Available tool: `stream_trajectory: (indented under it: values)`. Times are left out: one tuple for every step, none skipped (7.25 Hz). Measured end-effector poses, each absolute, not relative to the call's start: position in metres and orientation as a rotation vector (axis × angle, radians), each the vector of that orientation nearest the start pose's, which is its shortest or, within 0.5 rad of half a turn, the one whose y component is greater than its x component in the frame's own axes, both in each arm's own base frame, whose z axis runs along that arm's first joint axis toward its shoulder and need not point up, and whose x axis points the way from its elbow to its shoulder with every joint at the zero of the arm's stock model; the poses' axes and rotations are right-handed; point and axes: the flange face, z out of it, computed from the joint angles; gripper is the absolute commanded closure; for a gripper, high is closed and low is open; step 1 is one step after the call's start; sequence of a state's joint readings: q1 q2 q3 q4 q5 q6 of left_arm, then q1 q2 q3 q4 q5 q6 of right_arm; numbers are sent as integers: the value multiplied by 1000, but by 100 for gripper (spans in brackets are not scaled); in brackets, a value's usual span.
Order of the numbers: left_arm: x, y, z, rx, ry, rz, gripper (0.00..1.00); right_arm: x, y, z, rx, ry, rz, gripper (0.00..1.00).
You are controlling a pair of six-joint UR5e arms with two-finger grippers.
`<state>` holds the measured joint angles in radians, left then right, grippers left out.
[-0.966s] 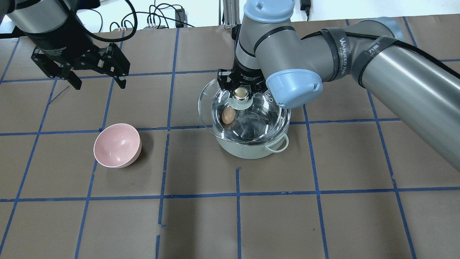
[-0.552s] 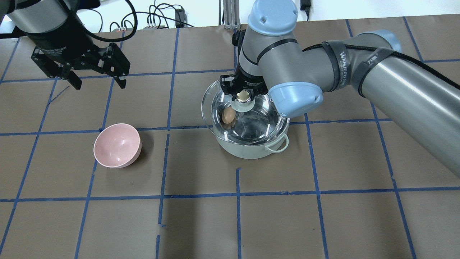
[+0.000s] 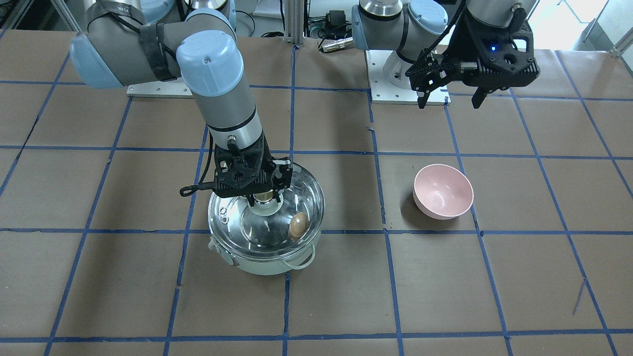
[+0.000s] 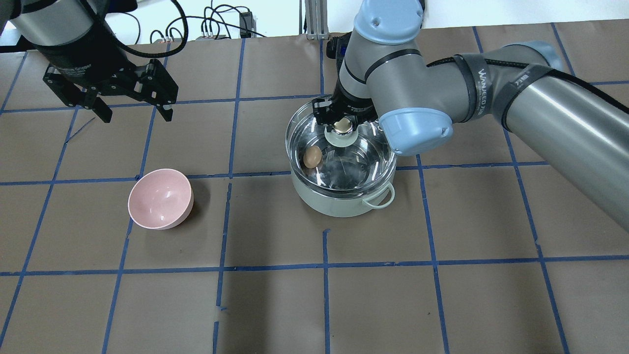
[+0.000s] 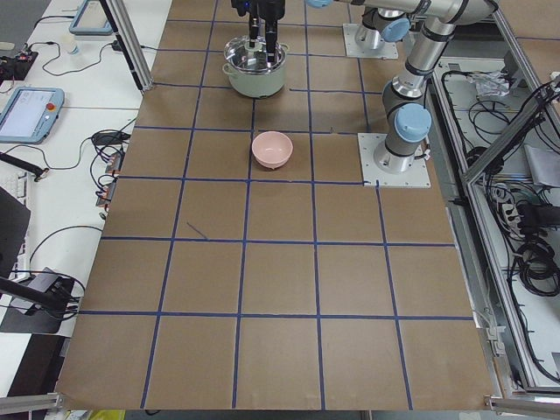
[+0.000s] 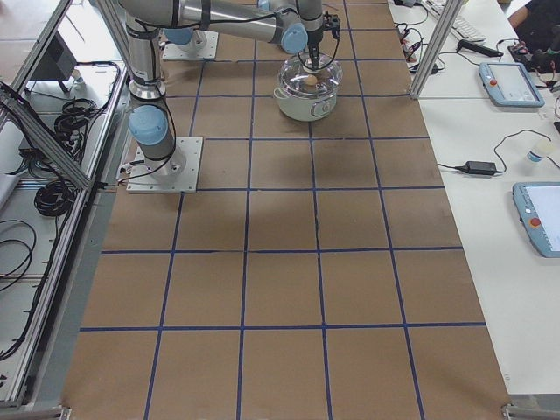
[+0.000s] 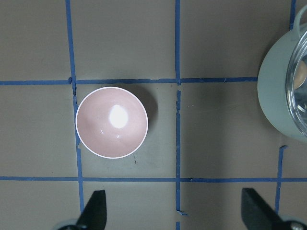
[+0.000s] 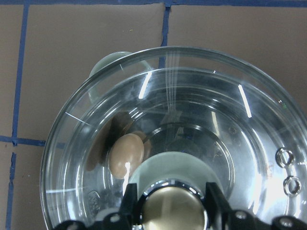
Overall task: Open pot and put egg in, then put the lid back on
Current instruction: 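Lower the lid onto the pot and open the right gripper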
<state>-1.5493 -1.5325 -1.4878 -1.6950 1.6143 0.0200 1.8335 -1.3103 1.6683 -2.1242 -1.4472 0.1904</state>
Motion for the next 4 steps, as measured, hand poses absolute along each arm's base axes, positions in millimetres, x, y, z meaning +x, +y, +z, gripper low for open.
stream_trajectory:
  values:
    - [-119,-475,535,-2,3098,6,0,291,-537,358,-118,2965,-239,78]
    - [-119,-475,535,-2,3098,6,0,290,-537,357,-114,2965,-234,78]
    - [-119,-475,535,-2,3097,6,0,289,-537,355,-110,2966,-230,78]
    - [-119,-475,535,-2,3097,6,0,289,-537,356,-105,2969,-233,78]
